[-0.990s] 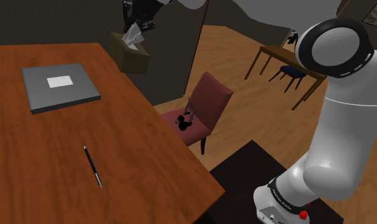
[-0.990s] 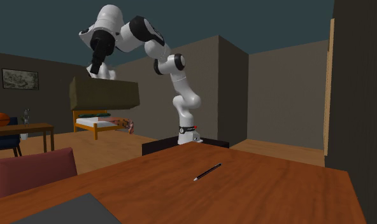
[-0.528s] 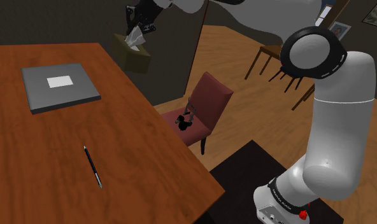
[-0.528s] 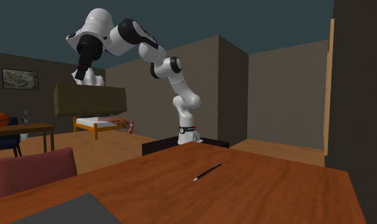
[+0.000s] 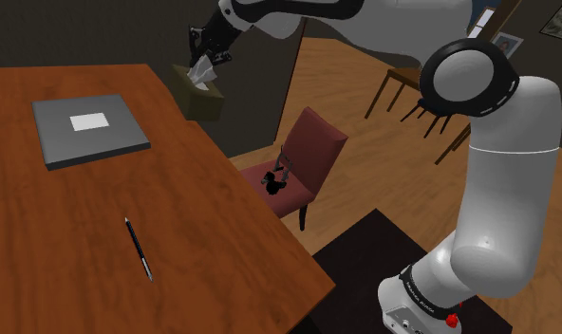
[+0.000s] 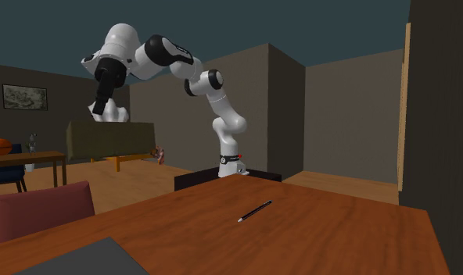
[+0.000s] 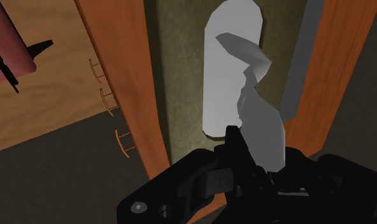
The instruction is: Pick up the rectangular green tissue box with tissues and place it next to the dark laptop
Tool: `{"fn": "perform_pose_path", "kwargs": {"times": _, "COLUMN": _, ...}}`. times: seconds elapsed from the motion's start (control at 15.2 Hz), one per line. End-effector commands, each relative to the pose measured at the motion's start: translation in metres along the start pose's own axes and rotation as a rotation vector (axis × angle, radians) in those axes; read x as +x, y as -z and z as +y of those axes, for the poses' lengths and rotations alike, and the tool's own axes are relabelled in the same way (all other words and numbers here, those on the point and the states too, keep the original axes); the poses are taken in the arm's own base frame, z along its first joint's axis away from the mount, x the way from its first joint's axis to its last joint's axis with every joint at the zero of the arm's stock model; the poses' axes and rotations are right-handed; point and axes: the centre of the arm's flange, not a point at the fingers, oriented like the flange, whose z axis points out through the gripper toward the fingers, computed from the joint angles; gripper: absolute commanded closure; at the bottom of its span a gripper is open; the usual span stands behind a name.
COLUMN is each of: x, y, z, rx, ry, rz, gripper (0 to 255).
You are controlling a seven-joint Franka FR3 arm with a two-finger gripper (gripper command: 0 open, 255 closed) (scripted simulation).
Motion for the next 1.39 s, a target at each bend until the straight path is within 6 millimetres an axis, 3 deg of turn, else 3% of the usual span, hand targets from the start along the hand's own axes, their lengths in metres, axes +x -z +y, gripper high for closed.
{"fn": "perform_pose_path", "kwargs": {"times": 0.0, "x": -0.004, "y": -0.010, "z": 0.004, "rx": 0.000, "ry": 0.000, "rz": 0.000, "gripper": 255}}
{"fn": "perform_pose_path", "kwargs": {"times": 1.32, "x": -0.033, "y": -0.098, "z": 0.054, "rx": 0.000, "ry": 0.000, "rz": 0.000, "gripper": 255}}
